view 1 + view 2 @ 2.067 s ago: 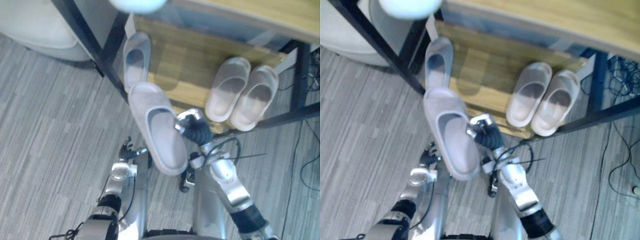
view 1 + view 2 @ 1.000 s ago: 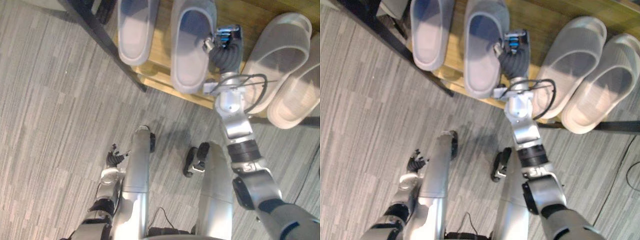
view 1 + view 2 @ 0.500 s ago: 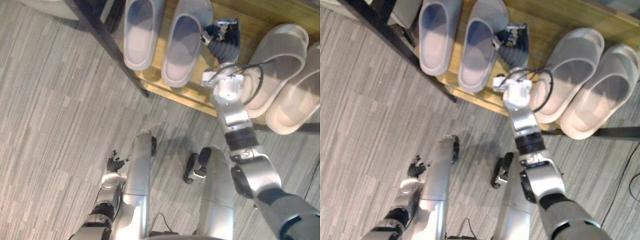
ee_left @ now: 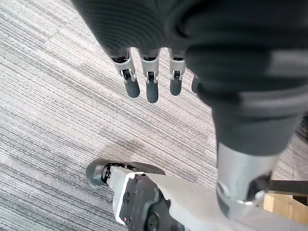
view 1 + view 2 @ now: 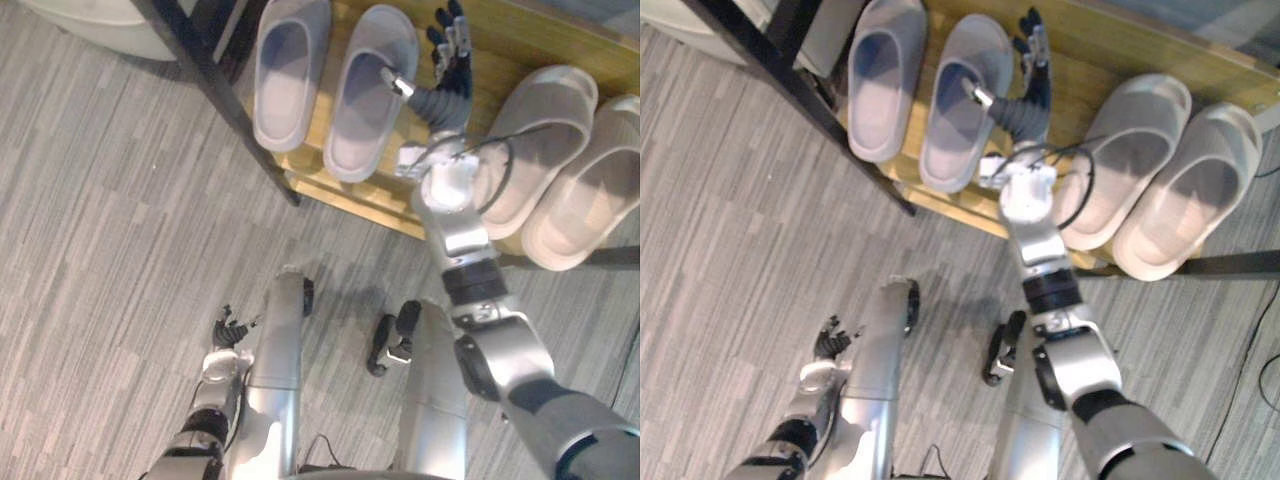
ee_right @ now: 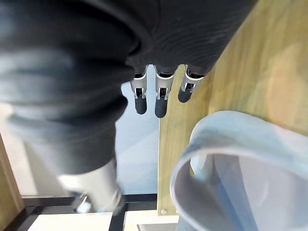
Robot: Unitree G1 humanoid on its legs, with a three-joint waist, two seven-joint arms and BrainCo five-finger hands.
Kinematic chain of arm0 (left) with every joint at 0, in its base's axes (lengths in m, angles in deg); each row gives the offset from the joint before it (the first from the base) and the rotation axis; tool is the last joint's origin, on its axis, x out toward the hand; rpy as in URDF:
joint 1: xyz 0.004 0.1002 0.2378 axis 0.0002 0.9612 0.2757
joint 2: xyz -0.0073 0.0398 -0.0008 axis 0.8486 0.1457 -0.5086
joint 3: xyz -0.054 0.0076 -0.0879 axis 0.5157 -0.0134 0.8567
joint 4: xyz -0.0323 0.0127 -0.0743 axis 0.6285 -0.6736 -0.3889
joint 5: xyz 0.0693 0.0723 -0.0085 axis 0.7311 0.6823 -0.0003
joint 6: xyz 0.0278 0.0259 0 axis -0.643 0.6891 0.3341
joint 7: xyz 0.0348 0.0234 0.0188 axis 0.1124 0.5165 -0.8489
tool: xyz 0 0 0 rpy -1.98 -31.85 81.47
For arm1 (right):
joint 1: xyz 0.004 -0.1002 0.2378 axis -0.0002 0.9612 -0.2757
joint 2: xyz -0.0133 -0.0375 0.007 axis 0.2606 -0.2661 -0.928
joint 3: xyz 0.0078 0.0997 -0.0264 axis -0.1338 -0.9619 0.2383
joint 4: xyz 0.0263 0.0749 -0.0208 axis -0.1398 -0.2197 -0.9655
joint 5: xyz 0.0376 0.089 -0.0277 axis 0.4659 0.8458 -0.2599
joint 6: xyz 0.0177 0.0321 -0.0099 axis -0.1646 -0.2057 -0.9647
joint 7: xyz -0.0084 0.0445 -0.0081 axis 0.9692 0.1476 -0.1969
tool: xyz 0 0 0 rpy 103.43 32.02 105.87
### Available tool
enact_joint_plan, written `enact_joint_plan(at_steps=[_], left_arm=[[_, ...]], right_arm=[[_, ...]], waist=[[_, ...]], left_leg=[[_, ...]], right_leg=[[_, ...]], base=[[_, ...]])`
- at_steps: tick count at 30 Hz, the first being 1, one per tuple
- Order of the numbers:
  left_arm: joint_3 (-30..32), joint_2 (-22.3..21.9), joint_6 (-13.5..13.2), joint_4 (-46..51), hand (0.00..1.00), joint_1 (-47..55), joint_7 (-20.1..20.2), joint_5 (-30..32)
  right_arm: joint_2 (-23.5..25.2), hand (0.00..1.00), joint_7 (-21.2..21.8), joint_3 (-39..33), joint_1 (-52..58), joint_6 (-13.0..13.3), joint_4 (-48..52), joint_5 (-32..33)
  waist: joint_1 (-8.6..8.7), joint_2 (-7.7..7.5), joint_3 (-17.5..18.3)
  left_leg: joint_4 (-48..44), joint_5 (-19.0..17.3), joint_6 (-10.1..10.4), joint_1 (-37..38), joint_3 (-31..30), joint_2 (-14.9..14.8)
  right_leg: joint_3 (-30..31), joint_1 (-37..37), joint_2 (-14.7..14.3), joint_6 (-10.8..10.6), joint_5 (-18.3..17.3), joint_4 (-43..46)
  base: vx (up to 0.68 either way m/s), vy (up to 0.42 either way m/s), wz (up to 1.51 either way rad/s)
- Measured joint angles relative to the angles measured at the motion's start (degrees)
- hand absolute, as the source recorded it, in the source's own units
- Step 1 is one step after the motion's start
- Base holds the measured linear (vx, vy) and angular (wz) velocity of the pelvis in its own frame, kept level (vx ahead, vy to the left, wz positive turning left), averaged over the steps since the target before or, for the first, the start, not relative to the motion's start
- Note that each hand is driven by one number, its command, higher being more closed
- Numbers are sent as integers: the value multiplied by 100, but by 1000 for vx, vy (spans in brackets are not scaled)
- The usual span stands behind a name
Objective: Organize the slippers on the shoe rack
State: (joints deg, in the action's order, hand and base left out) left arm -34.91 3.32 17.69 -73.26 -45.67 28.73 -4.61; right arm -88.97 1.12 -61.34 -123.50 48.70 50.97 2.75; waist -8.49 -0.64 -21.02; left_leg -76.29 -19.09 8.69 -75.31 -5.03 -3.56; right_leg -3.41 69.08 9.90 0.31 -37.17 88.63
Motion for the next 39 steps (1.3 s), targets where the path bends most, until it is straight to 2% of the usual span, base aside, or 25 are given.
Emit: enact_joint_plan(at_steps=[6, 12, 16, 22, 27, 39], left_arm=[[146, -33, 7, 32, 0, 34, -7, 10], [156, -39, 76, 45, 0, 36, -95, 49], [285, -80, 116, 46, 0, 46, -110, 66], [323, -99, 111, 53, 0, 47, -96, 65], [309, -100, 100, 68, 0, 46, -67, 65], [238, -102, -5, 153, 0, 32, 11, 52]], right_arm=[[480, 0, 42, 49, 597, -10, 19, -2], [719, 0, 48, 50, 953, -28, 22, 6], [719, 0, 147, 48, 981, -23, 22, 85], [693, 0, 471, 48, 910, 71, 4, 672], [590, 0, 535, 40, 550, 114, -112, 1146], [356, 0, 569, -72, -27, 215, -486, 1199]], waist=[[8, -3, 10], [13, -3, 9], [15, -3, 9], [9, -7, 5], [4, -5, -10], [-26, 6, -175]], left_leg=[[121, 1, 5, 153, 37, -69], [126, -1, 6, 202, 51, -79], [216, -2, 4, 318, 64, -96], [323, 3, 10, 322, 88, -82], [363, 5, 14, 315, 82, -63], [410, 29, 25, 339, 49, 3]], right_leg=[[-18, -138, -15, 18, 18, -134], [-25, -205, -13, 16, 18, -147], [-43, -322, -10, 6, 13, -256], [-52, -326, 15, -3, 9, -323], [-88, -326, 59, 1, 9, -329], [-143, -405, 126, -53, -18, -390]], base=[[1, -15, -3], [2, -3, 1], [0, 0, 0], [16, -12, 3], [34, -20, 5], [3, -2, 3]])
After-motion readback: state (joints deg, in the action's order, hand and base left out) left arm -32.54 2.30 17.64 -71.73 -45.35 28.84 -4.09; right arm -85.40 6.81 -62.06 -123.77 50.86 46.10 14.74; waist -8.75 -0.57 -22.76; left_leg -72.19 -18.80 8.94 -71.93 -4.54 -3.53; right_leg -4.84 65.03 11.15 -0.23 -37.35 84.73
